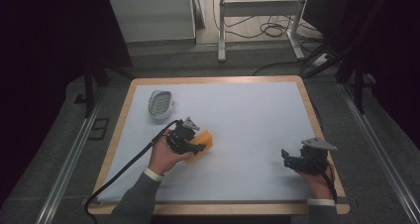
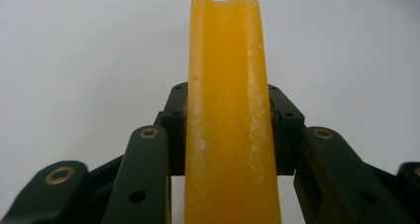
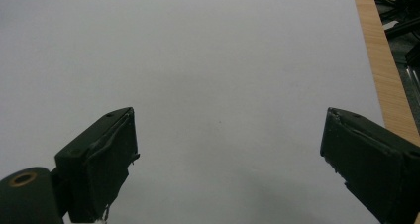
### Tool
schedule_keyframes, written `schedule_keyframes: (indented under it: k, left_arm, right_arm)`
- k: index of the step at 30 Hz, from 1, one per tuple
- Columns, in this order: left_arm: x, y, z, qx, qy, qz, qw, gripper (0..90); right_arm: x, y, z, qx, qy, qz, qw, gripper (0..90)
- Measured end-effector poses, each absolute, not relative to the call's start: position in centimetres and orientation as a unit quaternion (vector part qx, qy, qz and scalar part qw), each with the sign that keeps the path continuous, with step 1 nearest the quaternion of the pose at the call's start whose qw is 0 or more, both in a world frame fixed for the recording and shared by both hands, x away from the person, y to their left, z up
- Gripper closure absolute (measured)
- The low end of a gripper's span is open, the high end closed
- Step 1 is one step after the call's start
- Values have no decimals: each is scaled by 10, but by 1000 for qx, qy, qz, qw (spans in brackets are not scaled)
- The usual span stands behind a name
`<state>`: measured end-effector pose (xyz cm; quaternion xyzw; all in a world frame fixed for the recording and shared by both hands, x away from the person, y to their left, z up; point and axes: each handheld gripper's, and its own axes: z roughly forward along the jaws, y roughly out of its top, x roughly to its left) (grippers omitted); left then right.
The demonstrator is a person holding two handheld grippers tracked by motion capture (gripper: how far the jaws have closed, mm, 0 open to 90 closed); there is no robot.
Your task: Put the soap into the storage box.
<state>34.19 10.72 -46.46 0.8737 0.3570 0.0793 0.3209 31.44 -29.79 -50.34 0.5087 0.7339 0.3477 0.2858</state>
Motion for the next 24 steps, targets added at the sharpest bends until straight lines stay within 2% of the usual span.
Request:
schedule_keyframes:
  k: [24]
  left_arm:
    - [363,139,-445,859,384,89,326,613]
  right_arm:
    - [315,-299,-505,513,733,342,287,77]
